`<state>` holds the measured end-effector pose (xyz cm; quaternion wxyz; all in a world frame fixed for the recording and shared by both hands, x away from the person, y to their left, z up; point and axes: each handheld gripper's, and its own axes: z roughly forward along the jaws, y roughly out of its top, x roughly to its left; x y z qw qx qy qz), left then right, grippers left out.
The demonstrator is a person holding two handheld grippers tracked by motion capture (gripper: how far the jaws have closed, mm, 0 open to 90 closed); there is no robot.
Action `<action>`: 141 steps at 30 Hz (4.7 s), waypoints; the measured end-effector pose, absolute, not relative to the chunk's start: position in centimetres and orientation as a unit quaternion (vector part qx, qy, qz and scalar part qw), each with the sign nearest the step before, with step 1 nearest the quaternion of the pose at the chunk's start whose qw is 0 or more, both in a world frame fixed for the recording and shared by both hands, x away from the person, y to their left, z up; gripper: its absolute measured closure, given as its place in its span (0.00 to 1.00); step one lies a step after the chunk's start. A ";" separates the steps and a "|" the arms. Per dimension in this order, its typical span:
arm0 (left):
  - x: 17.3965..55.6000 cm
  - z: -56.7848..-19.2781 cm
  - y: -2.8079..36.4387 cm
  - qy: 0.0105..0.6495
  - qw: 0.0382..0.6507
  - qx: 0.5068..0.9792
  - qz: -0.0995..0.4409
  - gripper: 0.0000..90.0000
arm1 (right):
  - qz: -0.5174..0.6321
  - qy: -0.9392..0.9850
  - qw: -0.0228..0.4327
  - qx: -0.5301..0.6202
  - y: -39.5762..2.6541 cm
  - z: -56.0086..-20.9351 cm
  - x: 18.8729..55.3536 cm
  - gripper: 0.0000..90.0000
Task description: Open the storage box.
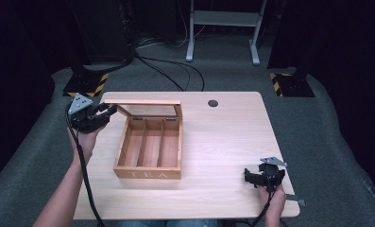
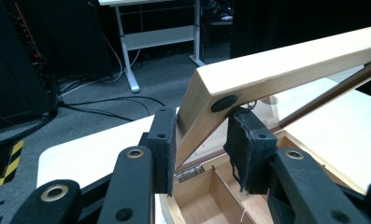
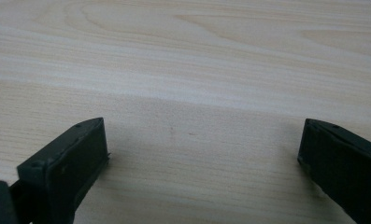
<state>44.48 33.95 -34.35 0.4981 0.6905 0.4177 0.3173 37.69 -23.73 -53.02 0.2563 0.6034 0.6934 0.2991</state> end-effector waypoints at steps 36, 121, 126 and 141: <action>44.6 -34.3 34.0 0.416 0.498 0.692 0.316 0.70 | 0.299 0.694 0.256 0.603 -23.7 -53.0 37.7 0.01; 43.8 -34.7 34.0 0.410 0.495 0.696 0.319 0.70 | 0.298 0.695 0.256 0.602 -23.8 -53.0 37.7 0.01; 43.7 -34.8 34.0 0.410 0.495 0.697 0.319 0.70 | 0.298 0.695 0.256 0.602 -23.8 -53.0 37.7 0.01; 42.9 -35.3 34.1 0.405 0.494 0.698 0.323 0.70 | 0.298 0.695 0.256 0.602 -23.8 -53.0 37.7 0.01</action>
